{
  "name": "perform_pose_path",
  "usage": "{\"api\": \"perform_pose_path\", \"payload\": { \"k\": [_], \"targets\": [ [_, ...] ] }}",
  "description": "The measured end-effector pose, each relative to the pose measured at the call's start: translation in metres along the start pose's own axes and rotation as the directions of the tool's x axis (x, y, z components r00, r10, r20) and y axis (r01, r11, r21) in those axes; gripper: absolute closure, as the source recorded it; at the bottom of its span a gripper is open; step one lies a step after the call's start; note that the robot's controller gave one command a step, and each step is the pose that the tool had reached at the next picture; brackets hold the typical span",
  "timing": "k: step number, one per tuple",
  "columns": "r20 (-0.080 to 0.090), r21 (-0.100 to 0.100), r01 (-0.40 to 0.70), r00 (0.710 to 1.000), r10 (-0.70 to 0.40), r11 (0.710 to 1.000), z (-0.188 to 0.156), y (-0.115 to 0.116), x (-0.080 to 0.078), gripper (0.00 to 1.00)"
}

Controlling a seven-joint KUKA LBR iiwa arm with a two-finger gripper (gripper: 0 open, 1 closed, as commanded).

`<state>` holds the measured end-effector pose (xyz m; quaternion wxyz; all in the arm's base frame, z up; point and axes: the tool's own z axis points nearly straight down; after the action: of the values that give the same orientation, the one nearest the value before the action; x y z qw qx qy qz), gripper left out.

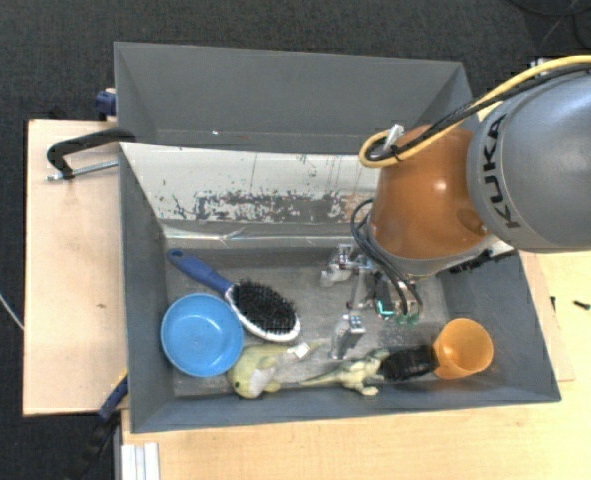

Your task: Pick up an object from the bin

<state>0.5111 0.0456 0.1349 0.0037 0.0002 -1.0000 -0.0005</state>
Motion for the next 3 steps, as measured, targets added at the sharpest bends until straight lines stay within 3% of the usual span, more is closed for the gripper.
{"api": "perform_pose_path", "payload": {
  "k": [1, 2, 3],
  "targets": [
    [0.004, -0.002, -0.213, 0.977, 0.213, 0.977, 0.049, 0.053, -0.011, 0.00],
    [0.016, -0.003, -0.382, 0.924, 0.382, 0.924, 0.061, 0.103, -0.023, 0.00],
    [0.022, -0.007, -0.383, 0.923, 0.383, 0.924, 0.060, 0.103, -0.025, 1.00]
  ]
}}
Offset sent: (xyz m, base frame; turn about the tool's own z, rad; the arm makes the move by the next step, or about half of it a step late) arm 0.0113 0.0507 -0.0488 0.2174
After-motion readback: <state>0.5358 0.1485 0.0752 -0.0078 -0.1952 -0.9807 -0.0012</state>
